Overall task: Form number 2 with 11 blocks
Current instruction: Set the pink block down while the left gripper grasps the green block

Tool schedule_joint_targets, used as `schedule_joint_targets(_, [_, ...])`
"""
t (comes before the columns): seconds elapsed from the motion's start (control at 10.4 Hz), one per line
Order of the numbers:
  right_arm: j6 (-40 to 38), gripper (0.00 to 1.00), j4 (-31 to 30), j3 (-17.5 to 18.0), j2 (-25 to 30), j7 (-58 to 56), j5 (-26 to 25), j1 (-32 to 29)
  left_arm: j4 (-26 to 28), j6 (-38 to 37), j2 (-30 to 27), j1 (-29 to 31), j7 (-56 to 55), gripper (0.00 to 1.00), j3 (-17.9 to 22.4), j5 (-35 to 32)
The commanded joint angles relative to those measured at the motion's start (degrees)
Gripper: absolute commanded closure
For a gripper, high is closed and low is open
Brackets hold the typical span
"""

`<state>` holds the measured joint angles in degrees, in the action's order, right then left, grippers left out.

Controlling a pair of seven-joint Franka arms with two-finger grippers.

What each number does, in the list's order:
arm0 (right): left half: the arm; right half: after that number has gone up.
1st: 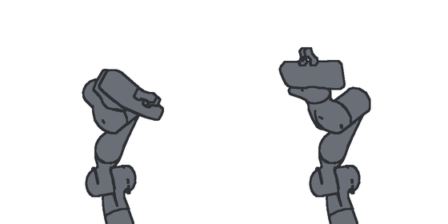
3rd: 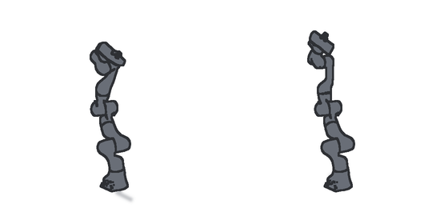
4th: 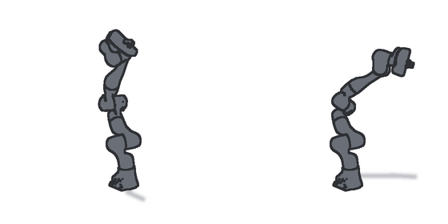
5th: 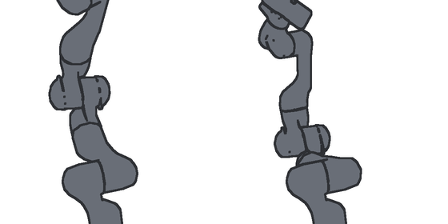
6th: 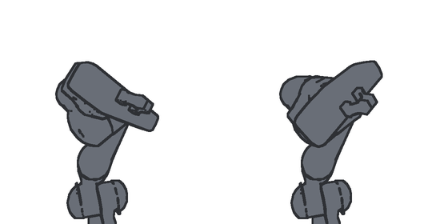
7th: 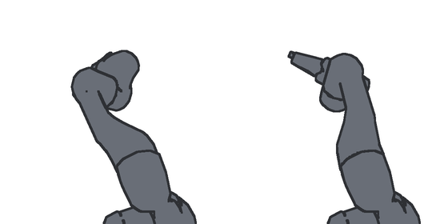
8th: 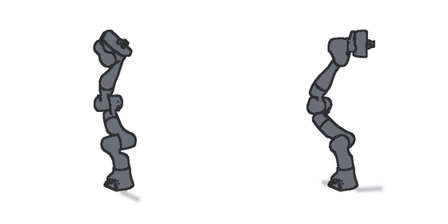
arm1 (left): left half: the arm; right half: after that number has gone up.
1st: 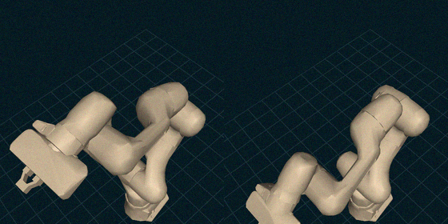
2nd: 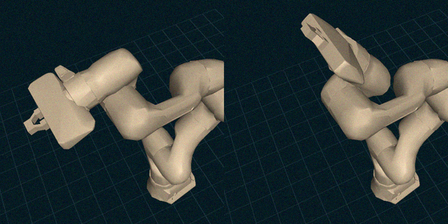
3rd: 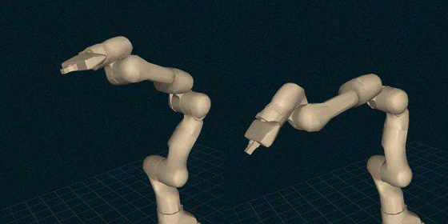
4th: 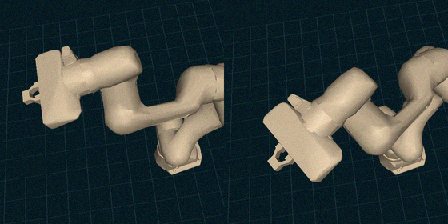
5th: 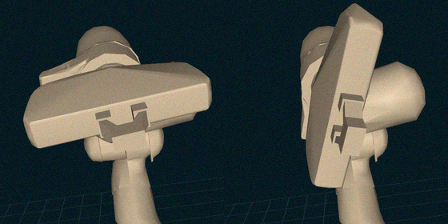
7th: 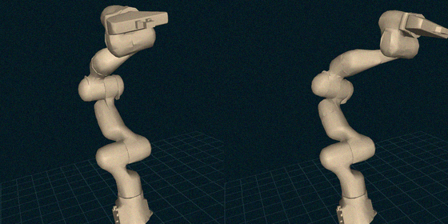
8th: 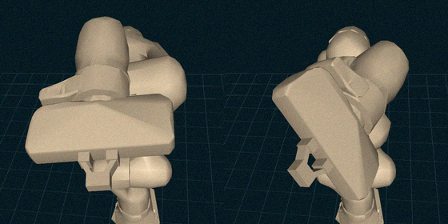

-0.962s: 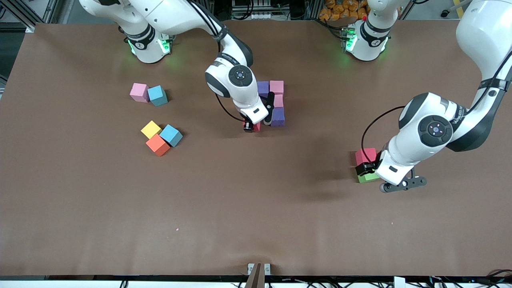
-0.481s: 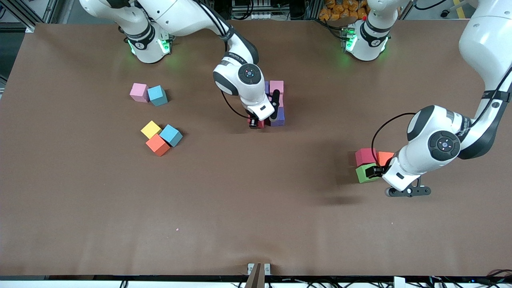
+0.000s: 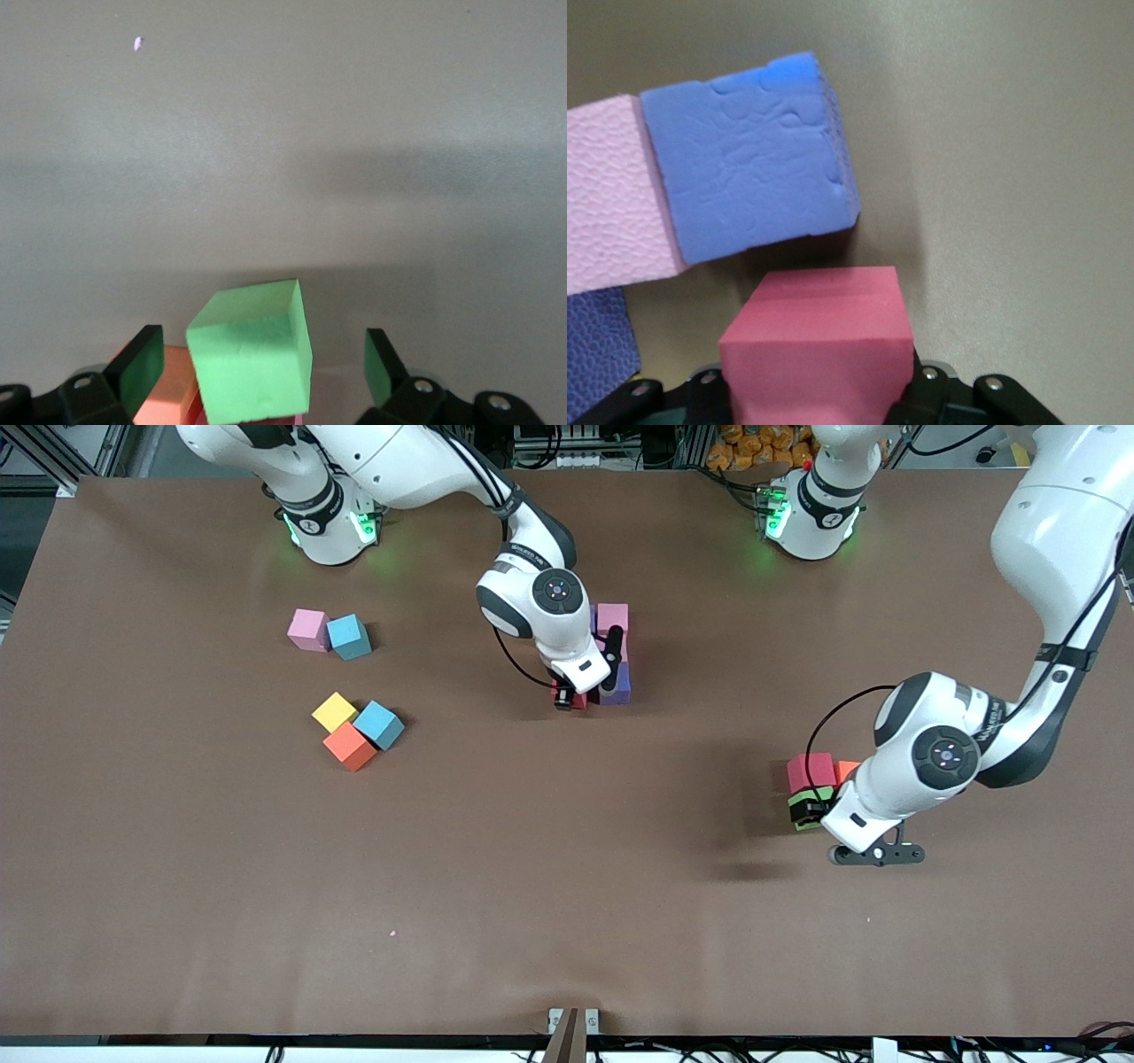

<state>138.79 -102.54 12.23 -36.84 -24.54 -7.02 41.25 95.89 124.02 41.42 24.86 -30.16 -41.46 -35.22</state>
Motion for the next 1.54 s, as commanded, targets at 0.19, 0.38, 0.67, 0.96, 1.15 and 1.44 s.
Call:
schedule_joint_targets(0.19, [-0.37, 0.75, 1.9, -0.63, -1.31, 1.6, -0.8, 1.72, -0.88, 1.93, 1.99, -1.65, 0.1, 0.0, 2.35, -1.17])
schedule_joint_targets(0.38, [-0.37, 0.75, 2.86, -1.59, -2.01, 1.6, -0.89, 2.86, -0.88, 1.93, 2.52, -1.74, 0.27, 0.0, 2.44, -1.26])
schedule_joint_targets(0.67, [-0.37, 0.75, 3.4, -3.17, -2.36, 1.33, -0.89, 4.19, -0.8, 1.84, 2.61, -1.65, 0.27, 0.0, 3.31, -1.43])
schedule_joint_targets(0.96, [-0.28, 0.75, 3.48, -3.27, -2.45, 1.33, -0.89, 4.62, -0.71, 1.93, 2.61, -1.74, 0.36, 0.0, 4.11, -1.43])
schedule_joint_targets(1.15, [-0.28, 0.75, 3.48, -3.62, -2.45, 1.33, -0.89, 4.89, -0.71, 1.93, 2.96, -1.83, 0.27, 0.0, 4.11, -1.43])
schedule_joint_targets(1.44, [-0.28, 0.75, 4.27, -4.06, -3.06, 1.42, -0.89, 5.41, -0.71, 1.93, 4.01, -3.66, -0.07, 0.0, 4.98, -1.35])
